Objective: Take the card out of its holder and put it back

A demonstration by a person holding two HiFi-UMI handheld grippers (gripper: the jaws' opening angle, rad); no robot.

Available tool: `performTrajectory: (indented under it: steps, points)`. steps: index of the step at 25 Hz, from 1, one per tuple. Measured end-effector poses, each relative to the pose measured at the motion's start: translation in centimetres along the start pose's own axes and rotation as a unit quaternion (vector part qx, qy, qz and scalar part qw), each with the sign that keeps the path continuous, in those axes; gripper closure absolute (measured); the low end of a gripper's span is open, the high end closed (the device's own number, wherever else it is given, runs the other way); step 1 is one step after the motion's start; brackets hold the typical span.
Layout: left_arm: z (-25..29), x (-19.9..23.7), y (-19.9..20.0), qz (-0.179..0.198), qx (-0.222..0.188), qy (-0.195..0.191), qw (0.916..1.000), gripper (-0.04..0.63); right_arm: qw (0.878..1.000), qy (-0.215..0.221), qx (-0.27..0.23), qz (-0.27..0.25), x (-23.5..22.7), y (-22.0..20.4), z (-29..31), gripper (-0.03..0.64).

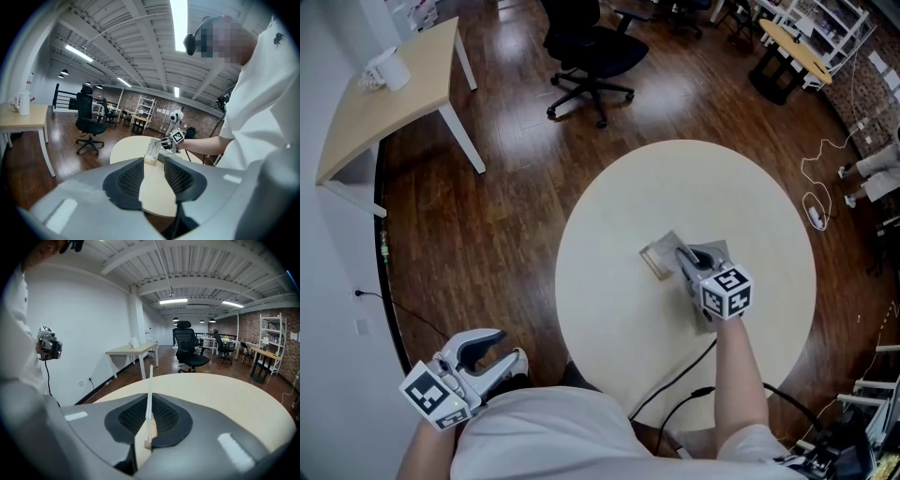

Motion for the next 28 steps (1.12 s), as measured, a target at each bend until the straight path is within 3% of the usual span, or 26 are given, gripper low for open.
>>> performTrajectory:
  steps: [17, 28]
  points:
    - [-0.6, -0.4, -0.6, -0.001, -0.004, 0.003, 1.0, 0.454, 1.0, 0.0, 0.006, -0.024, 0.7, -0.3, 0.0, 0.595]
    - [-1.0, -0.3, -0.9, -0.001, -0.009, 0.004, 1.0, 0.453, 0.999, -0.039, 0.011, -0.006, 0.4, -0.2, -0.3, 0.595]
Point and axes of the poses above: the fingertips, and each gripper's own axes: z forward along the fingers, x to its left, y out of its top, the point moved 7 cm from there along -z, backward along the fingers, and after that the axes turned 3 degrees about y, right-handed, at the moved point
